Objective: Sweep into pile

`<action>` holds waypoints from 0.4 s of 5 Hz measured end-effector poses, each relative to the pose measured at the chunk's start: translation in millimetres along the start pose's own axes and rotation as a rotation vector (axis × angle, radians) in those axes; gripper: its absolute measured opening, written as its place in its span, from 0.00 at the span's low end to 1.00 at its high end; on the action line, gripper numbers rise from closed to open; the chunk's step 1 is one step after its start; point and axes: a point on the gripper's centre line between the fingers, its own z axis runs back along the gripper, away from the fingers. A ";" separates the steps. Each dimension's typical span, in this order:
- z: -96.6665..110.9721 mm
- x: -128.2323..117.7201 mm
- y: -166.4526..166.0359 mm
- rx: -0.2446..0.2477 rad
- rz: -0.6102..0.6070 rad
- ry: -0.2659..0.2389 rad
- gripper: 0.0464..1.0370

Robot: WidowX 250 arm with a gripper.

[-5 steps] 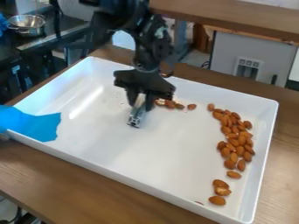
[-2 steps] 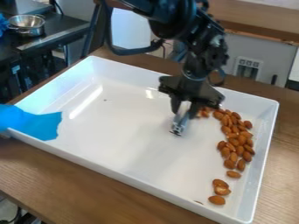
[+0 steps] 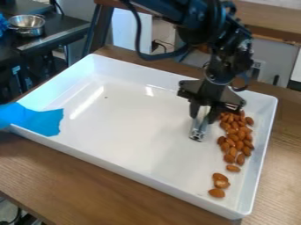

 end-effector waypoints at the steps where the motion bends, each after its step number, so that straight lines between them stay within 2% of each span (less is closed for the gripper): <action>1: 7.1 -6.4 -32.1 -0.059 -0.051 0.017 0.33; 2: 17.3 -12.0 -32.4 -0.098 -0.070 0.034 0.33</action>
